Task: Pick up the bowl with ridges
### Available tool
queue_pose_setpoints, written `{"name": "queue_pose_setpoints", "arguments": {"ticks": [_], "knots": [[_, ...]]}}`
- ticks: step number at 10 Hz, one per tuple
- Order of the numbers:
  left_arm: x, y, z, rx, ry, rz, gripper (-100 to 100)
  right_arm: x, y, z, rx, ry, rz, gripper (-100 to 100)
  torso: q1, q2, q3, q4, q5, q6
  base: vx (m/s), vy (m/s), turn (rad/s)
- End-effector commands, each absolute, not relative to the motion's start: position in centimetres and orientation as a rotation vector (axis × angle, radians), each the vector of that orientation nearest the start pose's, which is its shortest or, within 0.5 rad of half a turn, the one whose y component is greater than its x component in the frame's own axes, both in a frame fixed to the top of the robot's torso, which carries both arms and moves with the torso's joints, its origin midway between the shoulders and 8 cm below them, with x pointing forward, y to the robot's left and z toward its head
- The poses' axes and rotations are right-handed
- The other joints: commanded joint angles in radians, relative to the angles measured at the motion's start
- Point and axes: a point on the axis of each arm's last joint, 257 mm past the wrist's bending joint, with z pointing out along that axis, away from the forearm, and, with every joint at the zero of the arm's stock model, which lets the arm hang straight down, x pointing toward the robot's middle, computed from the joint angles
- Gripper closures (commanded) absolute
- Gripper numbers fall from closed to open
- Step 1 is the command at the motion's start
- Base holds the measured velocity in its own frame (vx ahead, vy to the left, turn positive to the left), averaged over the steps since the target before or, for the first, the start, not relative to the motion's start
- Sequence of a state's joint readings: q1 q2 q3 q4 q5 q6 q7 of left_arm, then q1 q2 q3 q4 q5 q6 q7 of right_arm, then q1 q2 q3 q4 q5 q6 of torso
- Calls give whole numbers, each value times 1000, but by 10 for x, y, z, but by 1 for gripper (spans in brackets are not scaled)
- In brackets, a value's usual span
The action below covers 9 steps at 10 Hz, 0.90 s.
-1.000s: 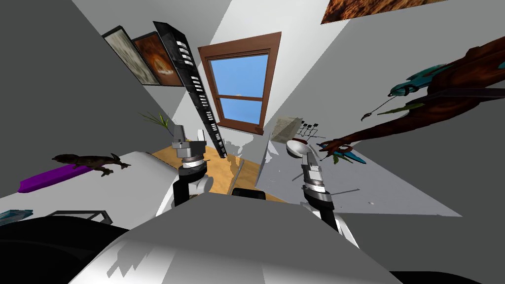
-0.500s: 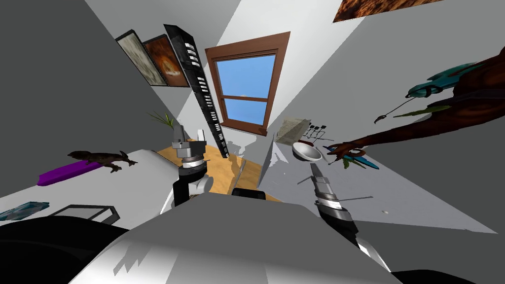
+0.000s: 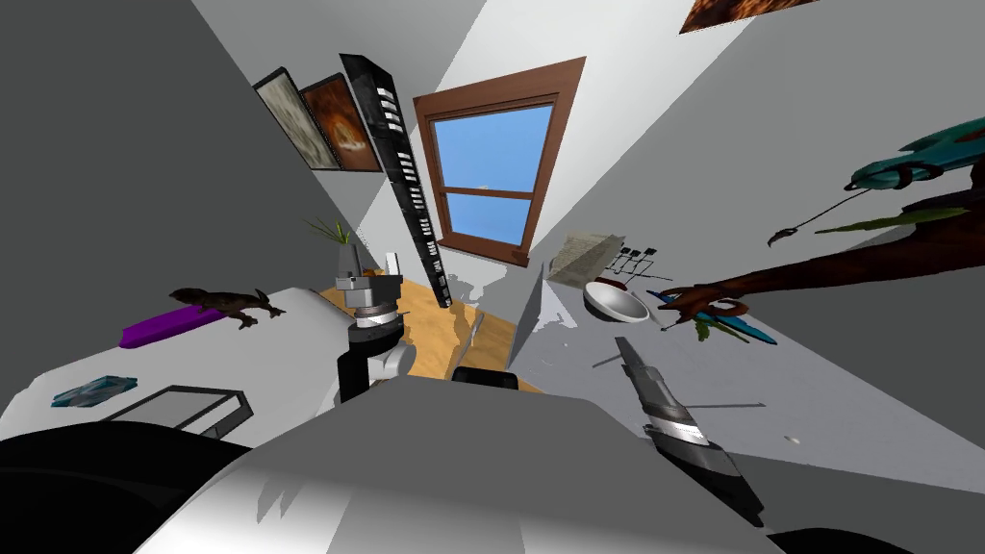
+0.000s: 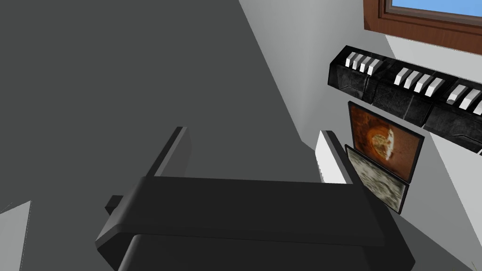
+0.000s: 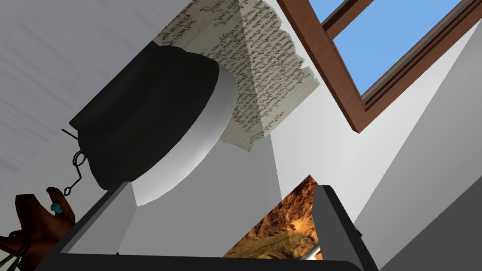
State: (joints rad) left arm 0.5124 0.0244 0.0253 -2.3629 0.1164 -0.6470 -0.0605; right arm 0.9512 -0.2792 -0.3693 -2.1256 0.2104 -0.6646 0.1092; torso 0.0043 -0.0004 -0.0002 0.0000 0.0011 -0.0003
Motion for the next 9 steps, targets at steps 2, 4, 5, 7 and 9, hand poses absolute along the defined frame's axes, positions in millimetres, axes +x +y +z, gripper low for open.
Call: {"name": "queue_pose_setpoints", "arguments": {"ticks": [2,4,5,7,9], "knots": [[293,292,81,-512,419,-1331,0,229,-421,-121,379,1362,453,-100,-1,0,0,0,0,0,18,53,74],[293,292,81,-512,419,-1331,0,210,-437,-130,362,1431,382,-100,-1,0,0,0,0,0,15,55,74],[293,292,81,-512,419,-1332,0,206,-439,-132,368,1443,374,-100,-1,0,0,0,0,0,20,63,64],[293,292,81,-512,419,-1332,0,176,-465,-140,316,1554,258,-100,0,0,0,0,0,0,33,81,149],[293,292,81,-512,419,-1331,0,156,-482,-141,288,1620,183,-100,1,-1,-1,0,0,0,45,78,88]]}}
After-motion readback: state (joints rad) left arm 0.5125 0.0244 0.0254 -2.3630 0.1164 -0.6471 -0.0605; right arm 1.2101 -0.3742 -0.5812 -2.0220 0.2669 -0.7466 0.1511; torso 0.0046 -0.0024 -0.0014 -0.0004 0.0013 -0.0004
